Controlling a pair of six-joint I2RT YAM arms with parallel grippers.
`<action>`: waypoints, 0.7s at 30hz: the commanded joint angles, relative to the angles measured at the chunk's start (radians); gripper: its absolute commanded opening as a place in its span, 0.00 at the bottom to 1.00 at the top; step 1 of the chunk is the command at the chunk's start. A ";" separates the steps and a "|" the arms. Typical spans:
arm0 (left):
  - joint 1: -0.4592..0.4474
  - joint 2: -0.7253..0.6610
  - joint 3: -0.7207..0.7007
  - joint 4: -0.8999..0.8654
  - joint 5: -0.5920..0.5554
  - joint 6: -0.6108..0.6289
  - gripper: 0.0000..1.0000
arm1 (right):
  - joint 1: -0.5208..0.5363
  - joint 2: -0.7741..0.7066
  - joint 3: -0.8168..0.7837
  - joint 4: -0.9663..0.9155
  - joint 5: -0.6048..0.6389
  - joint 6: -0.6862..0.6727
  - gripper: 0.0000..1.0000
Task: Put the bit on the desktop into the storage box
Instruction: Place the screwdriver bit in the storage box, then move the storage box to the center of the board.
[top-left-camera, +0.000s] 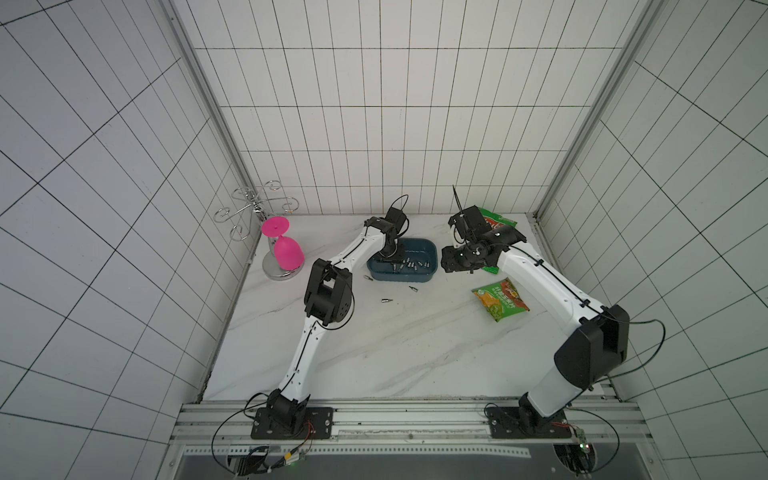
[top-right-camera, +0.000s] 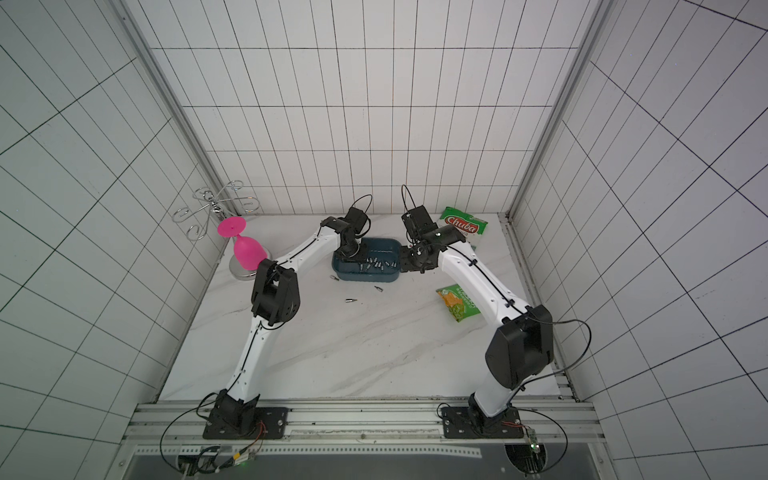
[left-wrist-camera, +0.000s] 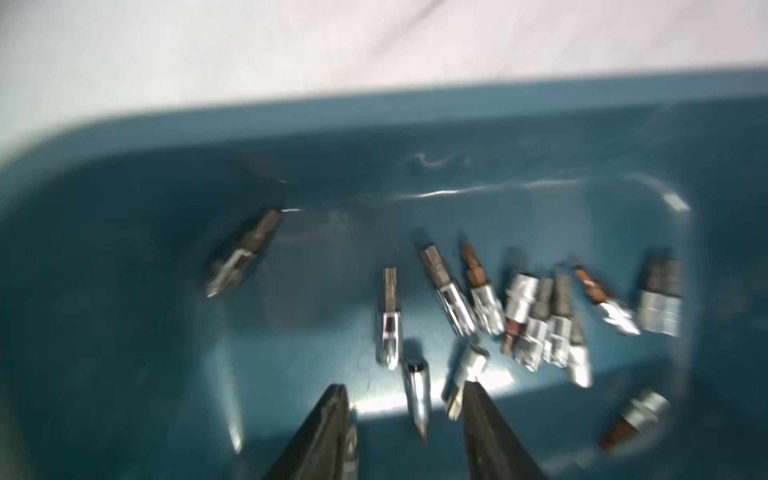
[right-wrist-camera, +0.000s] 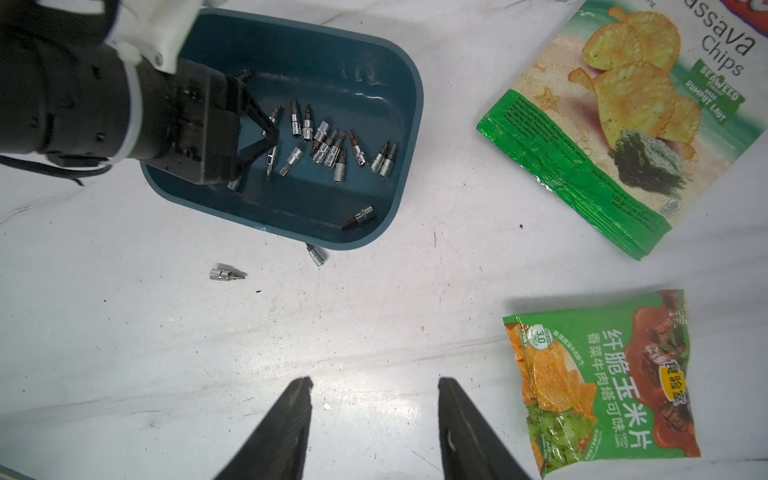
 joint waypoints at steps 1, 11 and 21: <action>0.015 -0.138 -0.023 -0.006 -0.045 0.008 0.52 | 0.013 -0.037 -0.017 -0.005 -0.003 0.018 0.52; 0.078 -0.263 -0.206 -0.003 -0.073 0.001 0.60 | 0.026 -0.039 -0.012 -0.003 0.004 0.026 0.52; 0.108 -0.259 -0.294 0.034 -0.045 0.006 0.73 | 0.027 -0.036 -0.014 -0.006 0.009 0.026 0.52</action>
